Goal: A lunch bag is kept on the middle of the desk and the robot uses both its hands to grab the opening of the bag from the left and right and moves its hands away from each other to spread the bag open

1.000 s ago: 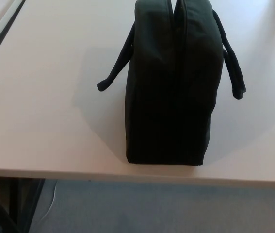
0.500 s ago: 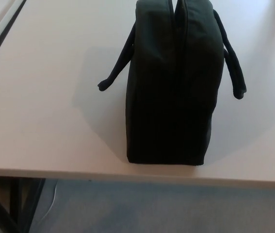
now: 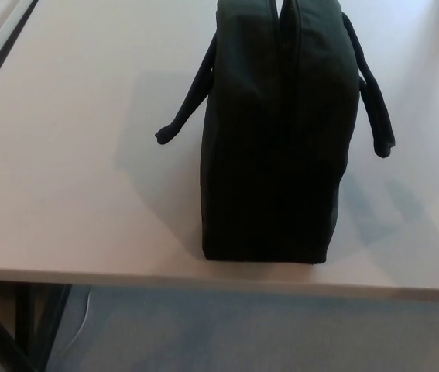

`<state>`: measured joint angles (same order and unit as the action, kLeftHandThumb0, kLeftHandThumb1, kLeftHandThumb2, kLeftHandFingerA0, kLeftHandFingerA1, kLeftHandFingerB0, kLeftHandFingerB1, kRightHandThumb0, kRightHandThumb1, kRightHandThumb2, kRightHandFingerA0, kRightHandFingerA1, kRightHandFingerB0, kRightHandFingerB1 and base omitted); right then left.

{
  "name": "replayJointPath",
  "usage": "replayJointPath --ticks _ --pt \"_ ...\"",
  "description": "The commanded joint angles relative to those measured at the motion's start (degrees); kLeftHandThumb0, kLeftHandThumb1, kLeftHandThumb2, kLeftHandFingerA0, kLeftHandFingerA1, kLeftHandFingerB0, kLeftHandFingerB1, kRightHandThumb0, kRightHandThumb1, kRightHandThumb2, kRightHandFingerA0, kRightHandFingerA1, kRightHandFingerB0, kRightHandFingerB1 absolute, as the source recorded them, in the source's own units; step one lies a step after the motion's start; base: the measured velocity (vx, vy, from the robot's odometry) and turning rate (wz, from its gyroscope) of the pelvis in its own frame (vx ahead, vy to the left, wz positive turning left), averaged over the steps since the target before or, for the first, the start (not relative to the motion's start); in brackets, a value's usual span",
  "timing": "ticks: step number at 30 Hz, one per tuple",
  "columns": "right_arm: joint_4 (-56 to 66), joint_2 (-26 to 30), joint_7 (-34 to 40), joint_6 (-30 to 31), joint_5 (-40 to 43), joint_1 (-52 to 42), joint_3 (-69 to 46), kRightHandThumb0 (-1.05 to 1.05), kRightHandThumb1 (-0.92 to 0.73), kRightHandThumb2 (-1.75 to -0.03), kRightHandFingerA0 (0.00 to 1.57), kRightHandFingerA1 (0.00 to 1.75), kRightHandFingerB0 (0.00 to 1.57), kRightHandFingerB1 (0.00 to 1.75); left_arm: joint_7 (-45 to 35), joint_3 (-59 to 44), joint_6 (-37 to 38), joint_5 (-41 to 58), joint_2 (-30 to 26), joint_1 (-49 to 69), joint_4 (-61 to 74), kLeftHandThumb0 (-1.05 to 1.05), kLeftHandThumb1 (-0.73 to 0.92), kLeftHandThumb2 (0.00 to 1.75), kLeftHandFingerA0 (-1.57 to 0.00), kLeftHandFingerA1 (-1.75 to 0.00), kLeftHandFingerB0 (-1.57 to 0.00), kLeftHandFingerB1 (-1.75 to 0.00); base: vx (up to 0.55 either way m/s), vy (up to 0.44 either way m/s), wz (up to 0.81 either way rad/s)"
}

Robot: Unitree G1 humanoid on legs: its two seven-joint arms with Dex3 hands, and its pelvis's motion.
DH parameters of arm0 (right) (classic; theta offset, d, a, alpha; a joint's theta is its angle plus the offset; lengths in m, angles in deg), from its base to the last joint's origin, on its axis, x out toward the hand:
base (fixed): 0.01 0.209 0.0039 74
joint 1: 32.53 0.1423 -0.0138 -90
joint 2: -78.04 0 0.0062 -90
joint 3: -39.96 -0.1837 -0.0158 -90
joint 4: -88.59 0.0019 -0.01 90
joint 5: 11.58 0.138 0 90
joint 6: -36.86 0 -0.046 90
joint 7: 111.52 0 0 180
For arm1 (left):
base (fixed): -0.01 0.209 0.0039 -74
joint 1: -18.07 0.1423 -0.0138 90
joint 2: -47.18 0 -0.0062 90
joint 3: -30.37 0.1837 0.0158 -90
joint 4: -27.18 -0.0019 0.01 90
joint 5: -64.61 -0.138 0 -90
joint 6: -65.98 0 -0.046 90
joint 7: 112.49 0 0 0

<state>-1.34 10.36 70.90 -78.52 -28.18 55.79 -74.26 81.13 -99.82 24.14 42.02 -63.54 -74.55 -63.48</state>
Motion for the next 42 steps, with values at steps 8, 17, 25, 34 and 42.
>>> replayJointPath --ticks 8,17,25,34,42 --pt "-21.7 11.9 -7.2 -10.9 -3.3 27.9 15.1 -0.22 -0.37 -0.52 0.25 0.36 0.11 0.28 4.5 20.6 -0.4 -18.4 -6.2 -19.0 -10.9 -0.05 0.36 0.50 -0.42 -0.38 -0.21 -0.30 0.00 0.000 0.00" --pt "-34.1 12.7 -9.8 -16.0 -10.6 46.1 27.3 -0.24 -0.39 -0.55 0.34 0.35 0.31 0.34 13.7 38.4 -2.3 -32.4 -7.9 -36.9 -28.9 -0.09 0.45 0.53 -0.34 -0.33 -0.22 -0.30 0.00 0.000 0.00" --pt "-42.8 9.6 -7.8 -18.2 -20.4 60.2 39.1 -0.20 -0.43 -0.53 0.34 0.33 0.31 0.31 24.6 54.3 -3.8 -42.3 -6.7 -48.8 -42.0 -0.15 0.52 0.55 -0.29 -0.31 -0.17 -0.31 0.00 0.000 0.00" --pt "-53.4 3.4 -2.5 -16.5 -26.6 70.5 48.8 -0.28 -0.43 -0.58 0.32 0.35 0.29 0.34 40.3 64.7 -9.1 -47.5 -2.0 -56.6 -48.2 -0.03 0.61 0.62 -0.29 -0.32 -0.07 -0.31 0.00 0.000 0.00" --pt "-59.5 0.0 3.8 -16.2 -29.5 74.1 55.1 -0.27 -0.42 -0.57 0.32 0.34 0.28 0.33 43.8 71.0 -11.1 -48.3 2.0 -62.6 -51.7 -0.01 0.56 0.64 -0.24 -0.33 -0.09 -0.19 0.00 0.000 0.00"
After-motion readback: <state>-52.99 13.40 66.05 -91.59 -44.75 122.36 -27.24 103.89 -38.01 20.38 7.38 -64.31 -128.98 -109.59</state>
